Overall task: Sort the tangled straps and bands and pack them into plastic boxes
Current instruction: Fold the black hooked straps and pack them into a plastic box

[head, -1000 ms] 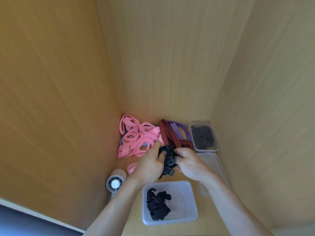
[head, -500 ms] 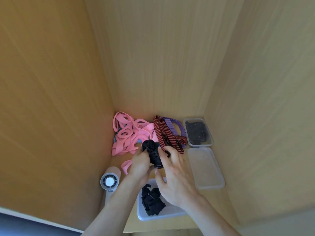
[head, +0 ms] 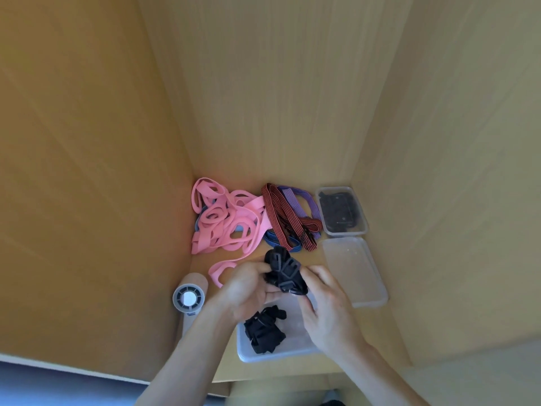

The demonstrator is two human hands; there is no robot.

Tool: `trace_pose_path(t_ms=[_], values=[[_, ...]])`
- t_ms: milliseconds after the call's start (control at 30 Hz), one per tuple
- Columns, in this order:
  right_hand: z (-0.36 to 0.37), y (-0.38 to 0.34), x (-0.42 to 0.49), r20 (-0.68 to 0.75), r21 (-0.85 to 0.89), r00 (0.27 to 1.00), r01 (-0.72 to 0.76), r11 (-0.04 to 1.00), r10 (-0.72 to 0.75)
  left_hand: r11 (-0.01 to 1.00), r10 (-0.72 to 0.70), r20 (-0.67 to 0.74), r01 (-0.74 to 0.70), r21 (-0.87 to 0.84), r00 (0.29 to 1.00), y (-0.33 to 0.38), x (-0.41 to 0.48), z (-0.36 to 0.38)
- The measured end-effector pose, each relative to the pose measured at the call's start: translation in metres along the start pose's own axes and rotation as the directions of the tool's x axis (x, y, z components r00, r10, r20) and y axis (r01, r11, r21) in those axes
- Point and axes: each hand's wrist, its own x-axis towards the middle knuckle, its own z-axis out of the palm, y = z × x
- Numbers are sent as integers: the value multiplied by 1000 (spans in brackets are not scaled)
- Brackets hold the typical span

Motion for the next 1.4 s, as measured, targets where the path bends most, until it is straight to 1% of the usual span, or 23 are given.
trace_pose_path(t_ms=[100, 200, 267, 434, 600, 667, 767, 800, 867, 900, 934, 1000, 1167, 1301, 1401], values=[[1, 0, -5, -42, 102, 997, -63, 993, 68, 998, 35, 7, -35, 53, 999, -2, -1, -3], [5, 5, -12, -65, 167, 991, -102, 981, 114, 984, 121, -48, -114, 139, 991, -5, -3, -6], [7, 7, -18, -68, 176, 989, -120, 977, 133, 978, 167, -84, -154, 142, 982, -8, -5, -10], [9, 12, -30, -70, 144, 986, -143, 979, 154, 957, 263, -145, -239, 164, 954, -16, -14, -14], [12, 13, -41, -85, 29, 985, -146, 989, 148, 884, 396, -203, -312, 347, 896, -31, -29, -28], [16, 13, -46, -84, -29, 987, -140, 990, 137, 819, 460, -198, -328, 470, 866, -40, -35, -33], [21, 16, -51, -100, -88, 987, -138, 986, 129, 683, 526, -146, -314, 660, 838, -55, -36, -37], [22, 16, -52, -114, -116, 987, -123, 986, 110, 614, 556, -118, -310, 726, 823, -60, -36, -38], [25, 16, -54, -149, -179, 988, -73, 981, 47, 443, 625, -14, -340, 830, 780, -70, -34, -39], [26, 16, -54, -161, -207, 987, -53, 977, 19, 374, 641, 42, -360, 855, 767, -76, -32, -39], [27, 16, -54, -165, -229, 986, -42, 973, 4, 332, 643, 82, -374, 866, 762, -81, -31, -39], [28, 14, -52, -157, -254, 988, -39, 966, -2, 299, 636, 117, -384, 874, 762, -88, -27, -38], [31, 6, -48, -67, -290, 996, -71, 955, 54, 248, 627, 123, -346, 905, 769, -93, -23, -35], [28, -6, -44, 41, -313, 989, -124, 942, 144, 138, 602, 130, -263, 955, 788, -97, -20, -30], [25, -9, -36, 161, -382, 966, -130, 915, 204, 11, 569, 137, -174, 985, 811, -99, -17, -27]])
